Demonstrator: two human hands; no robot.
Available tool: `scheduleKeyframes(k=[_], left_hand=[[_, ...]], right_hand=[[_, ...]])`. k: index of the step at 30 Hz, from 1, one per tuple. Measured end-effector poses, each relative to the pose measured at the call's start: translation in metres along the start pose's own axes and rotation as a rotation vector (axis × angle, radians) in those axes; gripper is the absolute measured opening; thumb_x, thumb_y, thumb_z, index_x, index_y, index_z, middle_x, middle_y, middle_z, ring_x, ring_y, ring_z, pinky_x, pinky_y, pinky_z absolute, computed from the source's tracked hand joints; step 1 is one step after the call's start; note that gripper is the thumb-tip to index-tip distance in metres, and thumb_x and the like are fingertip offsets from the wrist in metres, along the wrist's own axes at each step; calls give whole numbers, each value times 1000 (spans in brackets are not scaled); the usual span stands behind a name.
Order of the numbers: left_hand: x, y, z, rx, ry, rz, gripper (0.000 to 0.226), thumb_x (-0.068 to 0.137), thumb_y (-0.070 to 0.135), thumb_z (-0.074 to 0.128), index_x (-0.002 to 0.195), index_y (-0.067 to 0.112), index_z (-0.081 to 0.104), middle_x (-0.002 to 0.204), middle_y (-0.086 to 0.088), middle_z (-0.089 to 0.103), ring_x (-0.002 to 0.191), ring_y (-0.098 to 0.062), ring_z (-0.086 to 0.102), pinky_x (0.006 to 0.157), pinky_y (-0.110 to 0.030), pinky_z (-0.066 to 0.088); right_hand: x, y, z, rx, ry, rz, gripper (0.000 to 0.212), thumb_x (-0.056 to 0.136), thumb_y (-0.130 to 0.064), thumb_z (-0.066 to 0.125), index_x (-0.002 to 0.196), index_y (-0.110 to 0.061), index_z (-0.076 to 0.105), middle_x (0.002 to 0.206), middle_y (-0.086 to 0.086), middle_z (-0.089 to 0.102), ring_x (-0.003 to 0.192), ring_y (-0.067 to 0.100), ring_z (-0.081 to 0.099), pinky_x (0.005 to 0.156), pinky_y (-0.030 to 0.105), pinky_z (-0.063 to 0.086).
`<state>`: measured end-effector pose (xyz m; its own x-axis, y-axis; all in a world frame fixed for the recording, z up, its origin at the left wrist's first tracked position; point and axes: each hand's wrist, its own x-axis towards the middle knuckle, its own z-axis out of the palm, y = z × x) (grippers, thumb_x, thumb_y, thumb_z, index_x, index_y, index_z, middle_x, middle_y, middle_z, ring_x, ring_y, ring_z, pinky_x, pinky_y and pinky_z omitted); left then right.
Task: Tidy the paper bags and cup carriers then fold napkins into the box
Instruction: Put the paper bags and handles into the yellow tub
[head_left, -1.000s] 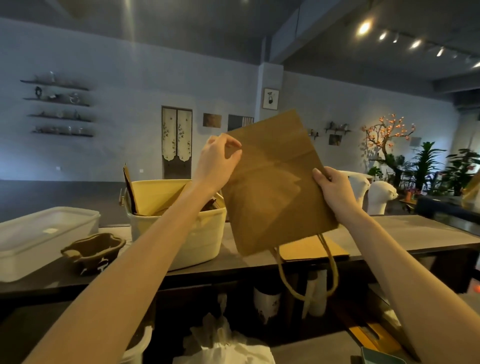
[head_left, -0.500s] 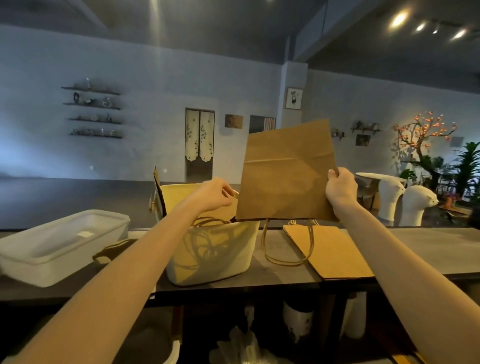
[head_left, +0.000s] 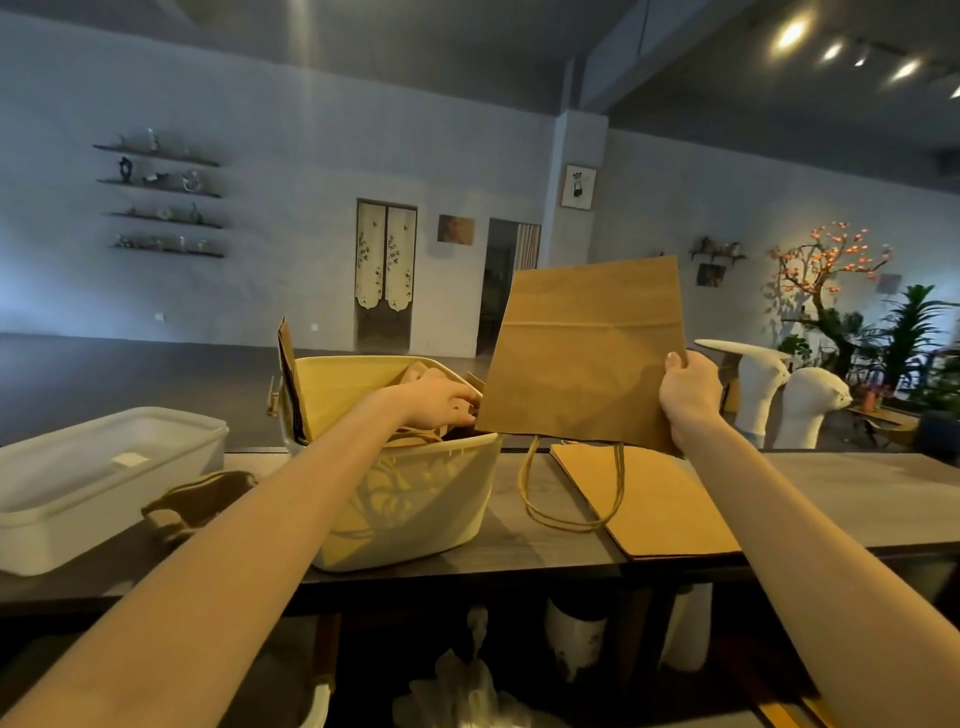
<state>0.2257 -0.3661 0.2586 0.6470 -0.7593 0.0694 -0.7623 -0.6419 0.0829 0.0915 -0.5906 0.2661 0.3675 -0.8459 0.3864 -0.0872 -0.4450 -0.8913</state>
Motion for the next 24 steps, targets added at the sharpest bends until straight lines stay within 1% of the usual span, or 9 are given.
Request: scheduleKeyframes(k=[4,6,8,10,13,15,17,20,24], left_hand=[[6,-4,2,-3,54,9,37,97,39,42,130,24,47,133,-3,51,126,-23,40,109,-43,24],[7,-6,2,-33,146,-17,27,92,41,51,112,23,54,123,-5,55,117,-22,44,104,-41,34],[6,-7,0,-53,263,-100,18,90,38,55,96,22,52,113,-6,54,108,-22,48,95,-39,43],[0,-8,-5,-75,362,-190,14,92,28,52,99,16,53,105,-8,56,95,-22,55,86,-37,51],[-9,-12,-17,-104,380,-218,13,94,14,50,106,14,48,97,-9,59,84,-21,59,81,-35,54],[-18,-19,-23,-102,355,-220,10,93,10,49,101,17,49,97,-8,58,80,-18,56,84,-34,52],[-27,-27,-29,-86,341,-251,13,95,12,46,98,13,58,97,-7,59,74,-15,54,76,-31,50],[-42,-38,-37,-31,350,-338,20,95,18,47,100,8,64,97,-8,63,76,-17,58,64,-28,43],[-61,-58,-45,-54,372,-374,22,92,23,50,102,8,63,95,-10,64,82,-20,58,70,-32,44]], right_hand=[[-1,-1,-5,9,7,4,37,104,-22,31,133,-6,47,131,13,52,120,32,48,99,38,37],[-1,-2,-6,11,3,3,37,104,-22,31,132,-5,48,130,14,52,119,32,48,99,38,38],[-1,-4,-7,14,-6,1,37,104,-22,31,131,-5,49,128,14,53,117,32,49,97,38,38],[-1,-8,-7,31,-26,-2,37,104,-24,30,129,-4,49,126,14,54,115,33,49,96,39,39],[-1,-19,-3,54,-75,-3,36,103,-23,29,125,-4,50,115,13,53,105,31,51,89,40,40],[-3,-28,3,60,-96,-16,30,102,-20,29,109,-5,53,101,12,52,93,28,49,80,36,38],[-6,-37,11,55,-105,-39,23,100,-18,30,92,-11,50,90,9,49,88,27,46,76,35,36],[-14,-53,25,40,-161,-68,21,100,-18,30,104,-10,49,99,11,48,88,25,44,76,33,34],[-31,-77,47,-33,-207,-121,35,99,-16,31,124,1,49,122,19,53,104,31,51,81,35,38]])
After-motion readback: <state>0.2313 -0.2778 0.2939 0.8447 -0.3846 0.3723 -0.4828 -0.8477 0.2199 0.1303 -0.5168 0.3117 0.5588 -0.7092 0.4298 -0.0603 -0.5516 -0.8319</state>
